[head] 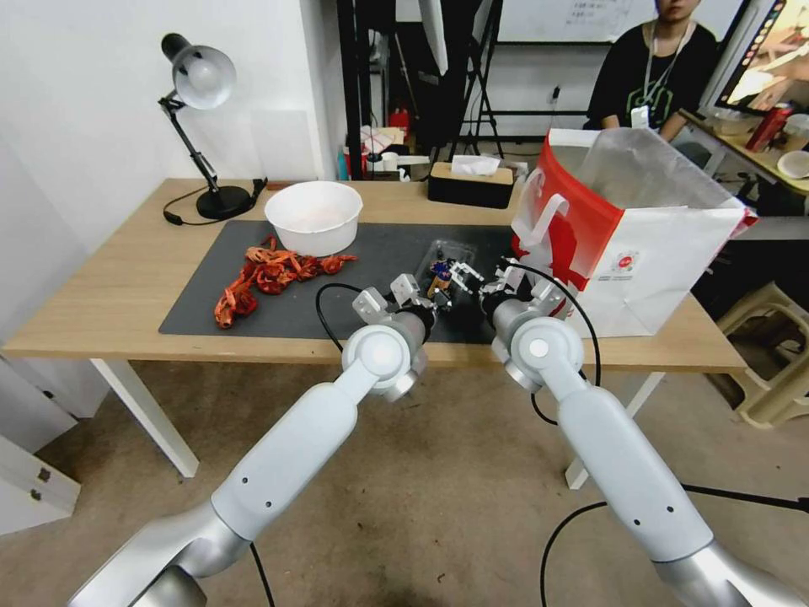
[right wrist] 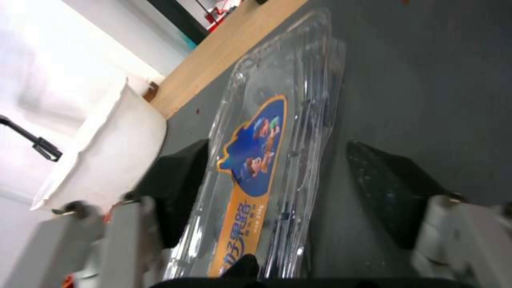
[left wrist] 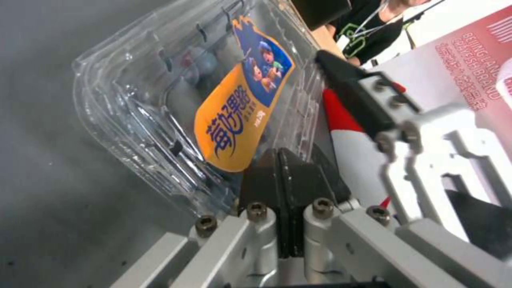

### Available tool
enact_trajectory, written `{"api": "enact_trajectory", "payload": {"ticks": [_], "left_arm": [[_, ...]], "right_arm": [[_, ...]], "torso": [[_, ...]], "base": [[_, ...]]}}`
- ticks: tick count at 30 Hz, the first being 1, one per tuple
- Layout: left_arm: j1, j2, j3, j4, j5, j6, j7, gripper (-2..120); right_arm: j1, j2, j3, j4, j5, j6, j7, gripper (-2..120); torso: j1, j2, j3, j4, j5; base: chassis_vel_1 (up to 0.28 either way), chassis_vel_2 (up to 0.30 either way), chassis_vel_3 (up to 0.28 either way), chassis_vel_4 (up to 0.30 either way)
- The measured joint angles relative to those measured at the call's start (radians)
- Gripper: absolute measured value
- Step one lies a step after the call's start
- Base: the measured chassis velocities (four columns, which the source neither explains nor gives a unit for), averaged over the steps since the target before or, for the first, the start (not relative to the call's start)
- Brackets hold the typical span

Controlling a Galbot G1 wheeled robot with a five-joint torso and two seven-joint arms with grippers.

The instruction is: Close the takeout container lid, then place the container into the takeout bag.

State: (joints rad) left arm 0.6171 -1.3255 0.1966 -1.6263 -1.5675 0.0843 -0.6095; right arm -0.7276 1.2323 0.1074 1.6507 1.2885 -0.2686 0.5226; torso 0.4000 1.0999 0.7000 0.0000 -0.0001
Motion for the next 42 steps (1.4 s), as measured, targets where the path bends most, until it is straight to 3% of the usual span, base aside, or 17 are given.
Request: {"api": "enact_trajectory", "payload": {"ticks": [17,26,30,33,34,35,37,42], "left_arm": [[0.004,0.015,0.0,-0.009,0.007,-0.002,0.004,0],[0.019,0.034,0.002,-0.031,0.093,-0.015,0.032,0],[0.074,0.096,0.002,-0.102,0.312,-0.034,0.11,0],[0.095,0.112,-0.003,-0.116,0.385,-0.048,0.137,0],[0.128,0.136,-0.016,-0.133,0.498,-0.067,0.178,0],[0.128,0.136,-0.016,-0.133,0.498,-0.067,0.178,0],[0.178,0.163,-0.044,-0.162,0.638,-0.089,0.226,9],[0.244,0.187,-0.1,-0.197,0.793,-0.111,0.282,22]], "right_arm": [[0.002,0.04,-0.008,-0.05,-0.05,0.001,-0.011,3],[-0.005,0.044,-0.006,-0.051,-0.062,0.003,-0.014,0],[-0.006,0.048,-0.009,-0.049,-0.072,0.004,-0.014,0],[-0.006,0.049,-0.01,-0.049,-0.074,0.004,-0.015,0],[-0.006,0.049,-0.011,-0.048,-0.079,0.004,-0.015,0],[-0.006,0.049,-0.011,-0.048,-0.079,0.004,-0.015,0],[-0.006,0.05,-0.014,-0.047,-0.081,0.004,-0.017,0],[-0.005,0.049,-0.017,-0.047,-0.086,0.004,-0.017,0]], "torso": [[0.0,0.0,0.0,0.0001,0.0001],[0.0,0.0,0.0,0.0,0.0],[0.0,0.0,0.0,-0.0001,0.0],[0.0,0.0,0.0,0.0,-0.0001],[0.0,0.0,0.0,0.0002,-0.0001],[0.0,0.0,0.0,0.0002,-0.0001],[0.0,0.0,0.0,0.0001,-0.0001],[0.0,0.0,0.0,0.0,-0.0001]], "base": [[0.0,0.0,0.0,0.0],[0.0,0.0,0.0,0.0],[0.0,0.0,0.0,0.0],[0.0,0.0,0.0,0.0],[0.0,0.0,0.0,0.0],[0.0,0.0,0.0,0.0],[0.0,0.0,0.0,0.0],[0.0,0.0,0.0,0.0]]}}
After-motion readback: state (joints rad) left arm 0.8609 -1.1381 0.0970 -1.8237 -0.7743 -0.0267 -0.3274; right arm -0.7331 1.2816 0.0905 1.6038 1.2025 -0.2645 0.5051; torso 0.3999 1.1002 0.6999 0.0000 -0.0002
